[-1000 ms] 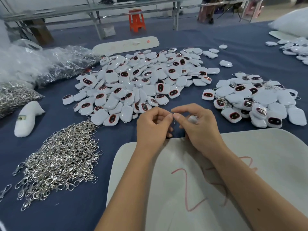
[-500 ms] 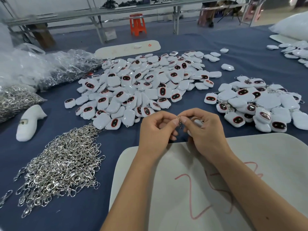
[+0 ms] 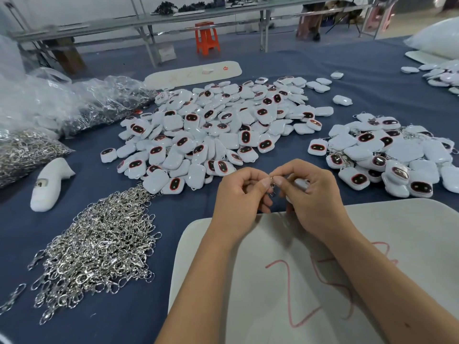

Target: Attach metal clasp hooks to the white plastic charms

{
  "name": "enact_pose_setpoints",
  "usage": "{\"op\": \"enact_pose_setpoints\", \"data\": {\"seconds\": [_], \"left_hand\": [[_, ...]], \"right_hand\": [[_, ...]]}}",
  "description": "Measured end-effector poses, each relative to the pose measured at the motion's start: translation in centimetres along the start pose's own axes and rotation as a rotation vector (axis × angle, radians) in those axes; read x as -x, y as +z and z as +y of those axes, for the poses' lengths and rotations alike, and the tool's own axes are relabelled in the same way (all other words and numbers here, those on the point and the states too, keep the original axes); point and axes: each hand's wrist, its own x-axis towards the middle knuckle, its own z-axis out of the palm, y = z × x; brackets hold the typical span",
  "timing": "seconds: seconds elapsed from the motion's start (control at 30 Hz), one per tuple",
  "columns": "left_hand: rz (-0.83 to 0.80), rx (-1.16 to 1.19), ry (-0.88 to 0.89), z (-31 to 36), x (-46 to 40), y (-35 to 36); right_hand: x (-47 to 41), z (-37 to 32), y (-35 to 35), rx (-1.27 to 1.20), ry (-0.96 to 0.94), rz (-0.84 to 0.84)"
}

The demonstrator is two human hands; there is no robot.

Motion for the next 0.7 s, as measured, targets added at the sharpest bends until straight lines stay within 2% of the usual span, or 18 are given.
{"op": "enact_pose_setpoints", "data": {"seconds": [0.27, 0.4, 0.7], "left_hand": [[0.005, -0.039, 0.030, 0.22, 0.26, 0.13], [0.011, -0.028, 0.068, 0.46, 0.56, 0.32], [-0.032, 0.026, -0.007, 0.63, 0.37, -0.11]], "right_hand": [[-0.21, -0.10, -0.50, 0.083, -0.180, -0.002], [-0.14, 0.17, -0.55, 0.043, -0.162, 0.008], [-0.30, 0.03, -1.04, 0.114, -0.218, -0.049]]}}
